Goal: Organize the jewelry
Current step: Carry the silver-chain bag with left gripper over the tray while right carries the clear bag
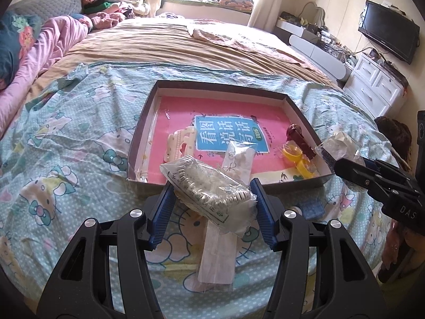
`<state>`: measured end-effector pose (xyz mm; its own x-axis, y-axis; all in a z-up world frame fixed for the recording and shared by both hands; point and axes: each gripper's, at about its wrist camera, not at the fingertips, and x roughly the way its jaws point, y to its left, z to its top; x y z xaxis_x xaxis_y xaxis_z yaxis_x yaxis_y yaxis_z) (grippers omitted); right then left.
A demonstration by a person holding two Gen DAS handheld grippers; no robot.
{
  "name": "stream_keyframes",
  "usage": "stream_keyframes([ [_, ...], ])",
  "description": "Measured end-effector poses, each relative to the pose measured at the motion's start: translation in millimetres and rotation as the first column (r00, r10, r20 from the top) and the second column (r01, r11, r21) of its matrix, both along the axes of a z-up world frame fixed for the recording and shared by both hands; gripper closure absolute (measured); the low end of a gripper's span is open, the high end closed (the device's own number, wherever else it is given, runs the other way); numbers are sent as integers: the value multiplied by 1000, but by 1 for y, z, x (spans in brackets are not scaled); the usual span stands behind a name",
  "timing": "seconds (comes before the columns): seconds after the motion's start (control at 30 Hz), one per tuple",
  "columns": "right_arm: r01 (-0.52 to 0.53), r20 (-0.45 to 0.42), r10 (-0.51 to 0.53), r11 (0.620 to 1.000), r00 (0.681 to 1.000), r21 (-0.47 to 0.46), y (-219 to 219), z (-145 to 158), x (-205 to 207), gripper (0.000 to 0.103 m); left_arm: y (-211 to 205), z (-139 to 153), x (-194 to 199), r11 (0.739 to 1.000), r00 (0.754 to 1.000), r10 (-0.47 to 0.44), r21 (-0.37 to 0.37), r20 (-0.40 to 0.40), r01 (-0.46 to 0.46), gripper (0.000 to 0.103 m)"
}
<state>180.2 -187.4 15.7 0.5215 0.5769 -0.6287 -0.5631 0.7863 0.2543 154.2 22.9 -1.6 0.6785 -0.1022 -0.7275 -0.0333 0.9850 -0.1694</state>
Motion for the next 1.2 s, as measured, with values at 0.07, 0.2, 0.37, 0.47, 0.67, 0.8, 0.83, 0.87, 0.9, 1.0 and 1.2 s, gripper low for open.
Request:
stream_keyframes([
  [0.07,1,6,-1,1000,1000,1,1,2,3,65,0,2,3,1000,1000,0,-1,3,0,55],
  [0.2,9,13,-9,1000,1000,0,0,6,10,65,1,6,9,1000,1000,1,-9,0,-1,55],
  [0.37,26,22,-26,1000,999,2,-3,11,18,66,0,9,19,1000,1000,-11,0,-1,11,55],
  [0.47,38,30,-38,999,999,-3,-5,13,24,66,1,11,26,1000,1000,-15,0,-2,15,55],
  [0.67,67,35,-67,998,997,-4,-9,16,35,66,-2,10,43,999,999,-37,-7,-14,37,55],
  [0.8,85,34,-85,996,996,-7,-10,15,41,66,-6,7,53,998,998,-56,-8,-19,56,55],
  [0.83,89,32,-89,996,996,-7,-10,15,43,66,-7,6,56,998,998,-62,-7,-23,62,55],
  [0.87,91,29,-90,996,995,-8,-10,14,44,66,-9,4,59,998,997,-68,-8,-27,67,55],
  [0.9,93,26,-92,996,995,-11,-10,13,46,66,-10,2,61,997,997,-73,-11,-31,73,55],
  [1.0,95,19,-95,995,995,-25,-9,10,50,66,-13,-4,65,996,995,-89,-20,-35,88,55],
  [1.2,106,9,-106,993,994,-53,-4,3,60,66,-17,-23,72,993,991,-117,-9,-66,116,54],
])
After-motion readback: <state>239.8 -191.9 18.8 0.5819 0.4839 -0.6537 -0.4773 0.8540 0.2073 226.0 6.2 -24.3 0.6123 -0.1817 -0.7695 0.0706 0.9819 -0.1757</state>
